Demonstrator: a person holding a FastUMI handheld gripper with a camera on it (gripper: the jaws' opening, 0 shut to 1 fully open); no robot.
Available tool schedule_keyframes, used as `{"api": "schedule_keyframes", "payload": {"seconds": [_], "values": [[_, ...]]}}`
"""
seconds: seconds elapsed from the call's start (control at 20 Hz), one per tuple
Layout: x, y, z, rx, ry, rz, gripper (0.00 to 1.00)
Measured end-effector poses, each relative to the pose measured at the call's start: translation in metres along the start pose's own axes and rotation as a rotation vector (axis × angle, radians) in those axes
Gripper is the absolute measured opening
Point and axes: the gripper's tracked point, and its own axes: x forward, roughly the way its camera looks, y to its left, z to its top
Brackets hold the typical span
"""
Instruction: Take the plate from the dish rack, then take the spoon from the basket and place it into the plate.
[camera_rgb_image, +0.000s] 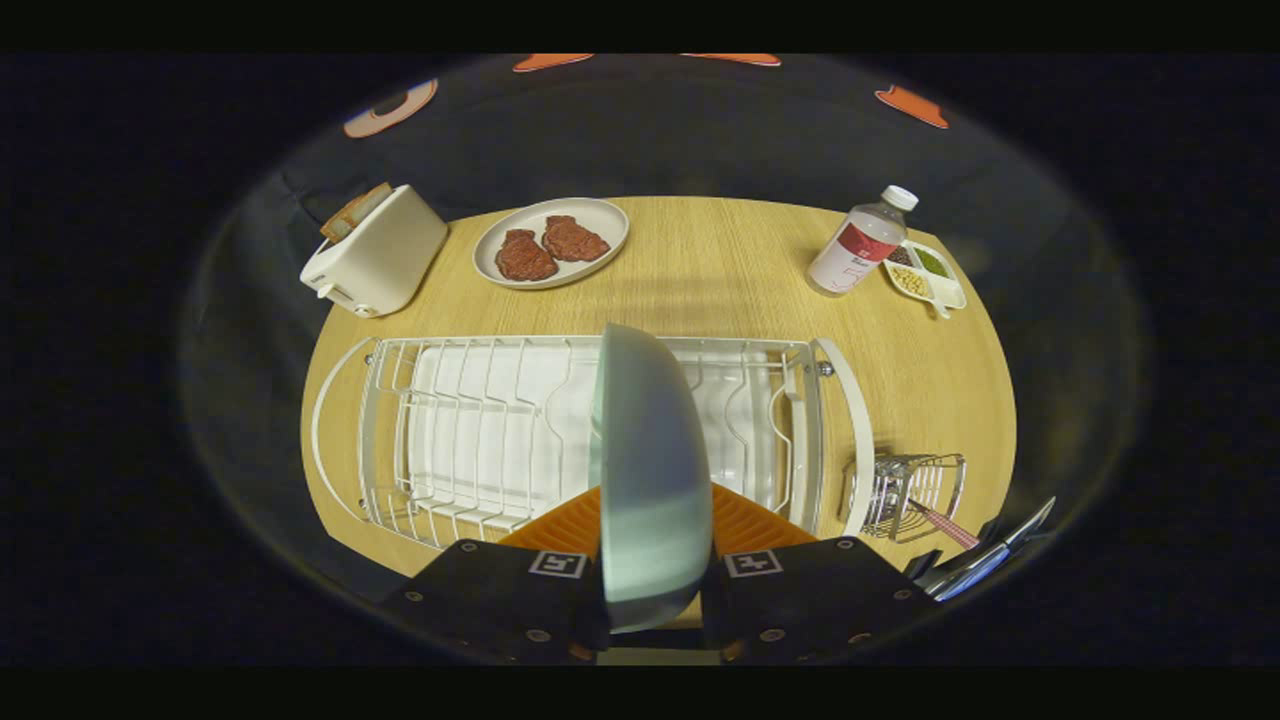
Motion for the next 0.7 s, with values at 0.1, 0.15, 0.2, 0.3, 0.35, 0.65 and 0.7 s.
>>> {"api": "schedule_keyframes", "payload": {"seconds": [0.1, 0.15, 0.2, 0.3, 0.35, 0.65, 0.7], "values": [[-0.003, -0.004, 0.001, 0.024, -0.011, -0.03, 0.34], [-0.006, -0.005, 0.003, 0.043, -0.021, -0.047, 0.33], [-0.009, -0.009, 0.004, 0.057, -0.032, -0.072, 0.32], [-0.015, -0.015, 0.008, 0.066, -0.057, -0.118, 0.31], [-0.019, -0.017, 0.009, 0.067, -0.069, -0.14, 0.3], [-0.048, -0.024, 0.01, 0.103, -0.153, -0.203, 0.3], [-0.052, -0.025, 0.006, 0.122, -0.158, -0.184, 0.3]]}}
